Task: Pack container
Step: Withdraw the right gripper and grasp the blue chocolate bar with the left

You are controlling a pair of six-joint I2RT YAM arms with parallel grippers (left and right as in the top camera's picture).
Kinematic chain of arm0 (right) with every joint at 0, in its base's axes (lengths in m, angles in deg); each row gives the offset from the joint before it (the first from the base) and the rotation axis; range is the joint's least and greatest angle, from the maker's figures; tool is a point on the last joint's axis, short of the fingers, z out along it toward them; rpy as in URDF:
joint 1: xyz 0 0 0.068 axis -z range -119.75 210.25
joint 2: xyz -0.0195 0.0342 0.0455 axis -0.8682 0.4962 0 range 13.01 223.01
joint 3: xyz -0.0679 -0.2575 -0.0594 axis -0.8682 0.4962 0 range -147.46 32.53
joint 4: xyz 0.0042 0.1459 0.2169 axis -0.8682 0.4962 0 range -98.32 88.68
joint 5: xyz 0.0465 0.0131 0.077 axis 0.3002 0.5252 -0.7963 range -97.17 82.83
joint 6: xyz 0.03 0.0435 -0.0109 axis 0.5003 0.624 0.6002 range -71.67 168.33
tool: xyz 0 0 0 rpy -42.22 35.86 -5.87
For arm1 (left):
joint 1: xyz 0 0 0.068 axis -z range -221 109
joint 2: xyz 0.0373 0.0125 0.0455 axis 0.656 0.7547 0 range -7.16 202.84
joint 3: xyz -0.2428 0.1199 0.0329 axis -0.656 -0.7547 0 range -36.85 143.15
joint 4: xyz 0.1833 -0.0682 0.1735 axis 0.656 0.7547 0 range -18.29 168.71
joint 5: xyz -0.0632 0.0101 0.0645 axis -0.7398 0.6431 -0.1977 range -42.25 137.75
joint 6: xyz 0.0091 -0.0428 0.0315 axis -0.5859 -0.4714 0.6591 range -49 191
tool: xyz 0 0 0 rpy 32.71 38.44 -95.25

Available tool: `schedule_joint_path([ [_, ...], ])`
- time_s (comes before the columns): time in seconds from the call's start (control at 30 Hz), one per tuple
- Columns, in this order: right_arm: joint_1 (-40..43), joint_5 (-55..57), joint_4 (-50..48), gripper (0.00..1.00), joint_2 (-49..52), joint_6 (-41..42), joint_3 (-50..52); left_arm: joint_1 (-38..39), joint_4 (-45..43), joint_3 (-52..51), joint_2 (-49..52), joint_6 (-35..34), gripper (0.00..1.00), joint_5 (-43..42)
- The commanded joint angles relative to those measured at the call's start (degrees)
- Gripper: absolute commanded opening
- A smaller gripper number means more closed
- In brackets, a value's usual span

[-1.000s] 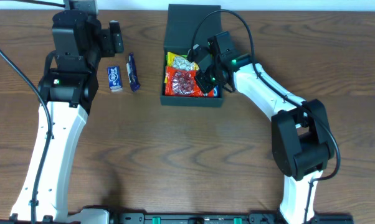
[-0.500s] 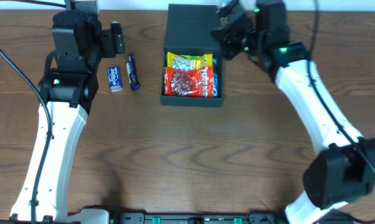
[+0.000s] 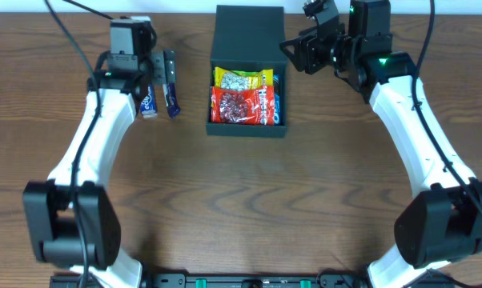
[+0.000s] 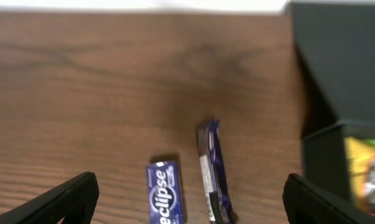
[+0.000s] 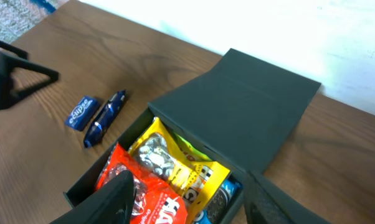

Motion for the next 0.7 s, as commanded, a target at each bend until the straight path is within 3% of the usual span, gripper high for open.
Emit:
schedule_joint_path([
  [0.0,0.2,-0.6,0.5,0.57,-0.1,0.4,-0.2,-0.2,0.0,0.7,3.0,-2.1,0.96,-4.0],
  [0.1,0.2,-0.6,1.0,0.59,-0.1,0.4,-0.2,-0.2,-0.5,0.7,5.9,-4.2,0.98,-7.9],
  [0.37,0.2,-0.4,1.7,0.6,-0.1,0.3,-0.2,-0.2,0.0,0.7,11.4,-9.4,1.0,-8.4],
  [0.43,0.2,-0.4,1.7,0.61,-0.1,0.3,-0.2,-0.2,0.1,0.7,12.8,-10.5,0.84,-9.5],
  [0.67,0.2,0.0,1.6,0.62,-0.1,0.3,-0.2,-0.2,0.2,0.7,15.5,-10.9,0.78,-13.2],
])
